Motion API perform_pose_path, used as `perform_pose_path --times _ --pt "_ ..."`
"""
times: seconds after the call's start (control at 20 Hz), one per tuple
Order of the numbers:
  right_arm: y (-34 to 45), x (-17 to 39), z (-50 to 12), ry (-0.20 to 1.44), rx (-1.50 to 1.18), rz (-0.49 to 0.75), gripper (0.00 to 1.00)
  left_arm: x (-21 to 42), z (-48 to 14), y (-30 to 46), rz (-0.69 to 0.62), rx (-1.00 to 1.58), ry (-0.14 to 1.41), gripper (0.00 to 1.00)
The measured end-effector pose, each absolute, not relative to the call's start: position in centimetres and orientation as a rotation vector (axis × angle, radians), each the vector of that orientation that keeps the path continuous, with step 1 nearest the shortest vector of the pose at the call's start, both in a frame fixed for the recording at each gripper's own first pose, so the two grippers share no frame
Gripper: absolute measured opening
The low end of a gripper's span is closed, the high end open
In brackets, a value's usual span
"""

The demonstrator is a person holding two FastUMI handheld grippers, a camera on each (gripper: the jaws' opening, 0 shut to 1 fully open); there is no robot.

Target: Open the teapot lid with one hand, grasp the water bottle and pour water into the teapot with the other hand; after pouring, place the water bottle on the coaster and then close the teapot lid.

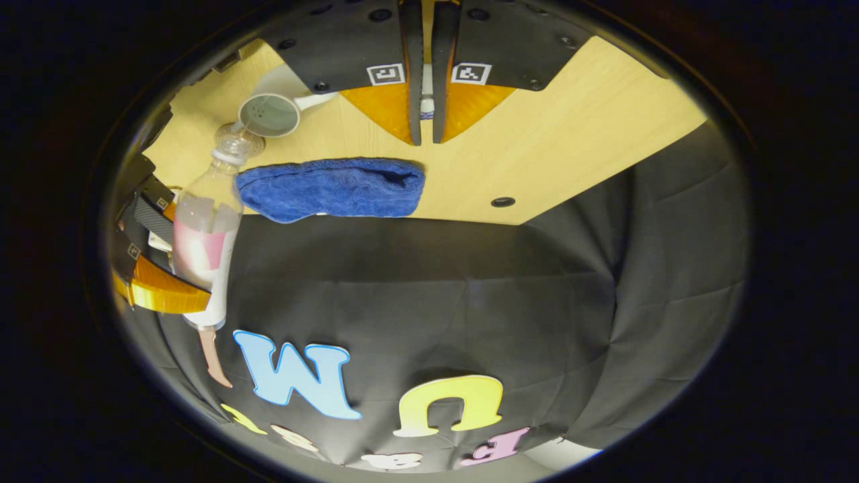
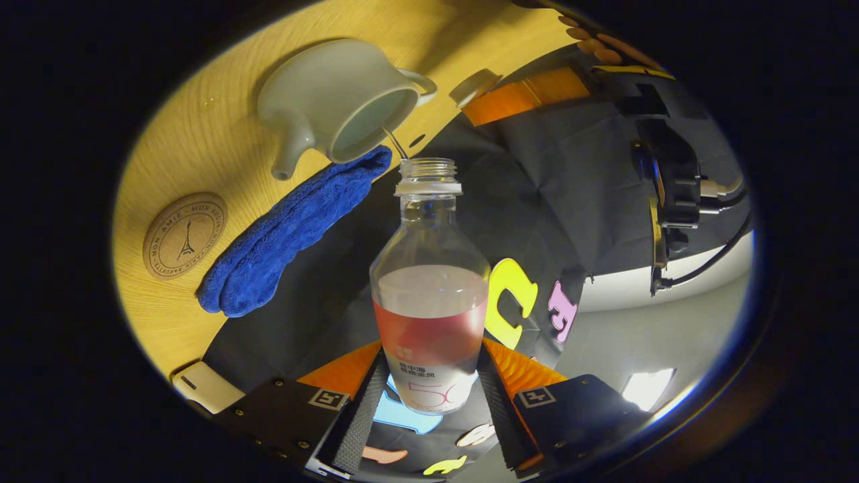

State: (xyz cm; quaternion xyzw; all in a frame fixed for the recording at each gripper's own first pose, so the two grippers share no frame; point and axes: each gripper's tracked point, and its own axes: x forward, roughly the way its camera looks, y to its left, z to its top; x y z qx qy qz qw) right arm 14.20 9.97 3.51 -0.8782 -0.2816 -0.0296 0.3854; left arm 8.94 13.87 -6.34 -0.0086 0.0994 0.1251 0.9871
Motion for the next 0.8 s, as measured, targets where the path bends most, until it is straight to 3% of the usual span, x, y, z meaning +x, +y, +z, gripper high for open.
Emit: perform_pose_path --times 0.55,0.8 --pt "9.2 13.9 3.3 -0.672 -2.136 -0.029 0.76 8.9 -6.2 14.3 0.261 -0.024 0.197 0.12" --pt "6.4 14.7 2.3 -0.51 -1.904 0.051 0.77 8.9 -6.3 14.4 0.264 -0.037 0.196 0.12"
